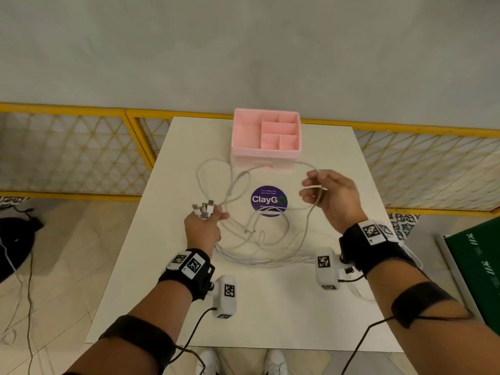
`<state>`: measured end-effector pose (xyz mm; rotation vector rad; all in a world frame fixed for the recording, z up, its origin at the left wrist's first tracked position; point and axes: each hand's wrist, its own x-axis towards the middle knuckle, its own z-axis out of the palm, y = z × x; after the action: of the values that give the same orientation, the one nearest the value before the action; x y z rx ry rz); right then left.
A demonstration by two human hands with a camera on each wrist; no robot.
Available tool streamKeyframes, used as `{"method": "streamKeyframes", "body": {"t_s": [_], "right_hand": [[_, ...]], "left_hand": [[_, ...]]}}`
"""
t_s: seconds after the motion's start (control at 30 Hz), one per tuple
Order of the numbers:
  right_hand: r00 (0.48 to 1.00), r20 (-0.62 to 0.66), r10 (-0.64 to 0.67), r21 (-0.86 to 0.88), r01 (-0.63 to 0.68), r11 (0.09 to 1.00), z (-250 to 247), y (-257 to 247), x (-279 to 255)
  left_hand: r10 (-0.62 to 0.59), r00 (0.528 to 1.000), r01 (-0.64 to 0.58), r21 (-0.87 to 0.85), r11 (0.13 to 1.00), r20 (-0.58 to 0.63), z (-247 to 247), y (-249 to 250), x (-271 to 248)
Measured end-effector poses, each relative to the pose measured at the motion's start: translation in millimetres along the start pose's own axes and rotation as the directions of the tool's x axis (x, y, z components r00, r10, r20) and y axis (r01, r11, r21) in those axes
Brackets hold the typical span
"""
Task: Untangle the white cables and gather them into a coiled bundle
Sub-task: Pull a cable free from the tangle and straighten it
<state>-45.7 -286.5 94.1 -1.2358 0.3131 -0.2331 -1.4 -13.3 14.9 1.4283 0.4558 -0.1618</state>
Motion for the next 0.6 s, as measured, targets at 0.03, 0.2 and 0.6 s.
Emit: {"method": "streamKeyframes", "body": {"t_s": [0.03,0.2,0.6], "right_hand": [[0.998,0.054,0.015,-0.061,-0.012,0.998,6.9,5.9,-3.3],[0.959,0.232,0.165,-0.311,-0.088,0.946,29.7,33.4,-18.0],[0.851,0.306,0.427,-0.644,-0.145,0.751,54.2,47.5,-25.2]], "left_hand": [[0.020,1.000,-0.020,-0.010,1.000,0.017,3.2,4.8,-3.1],[0.014,0.989,-0.030,0.104,0.994,0.146,17.2,22.5,-10.8],[-0.054,0.936,0.030,0.074,0.997,0.348,26.1,31.4,-21.3]]}}
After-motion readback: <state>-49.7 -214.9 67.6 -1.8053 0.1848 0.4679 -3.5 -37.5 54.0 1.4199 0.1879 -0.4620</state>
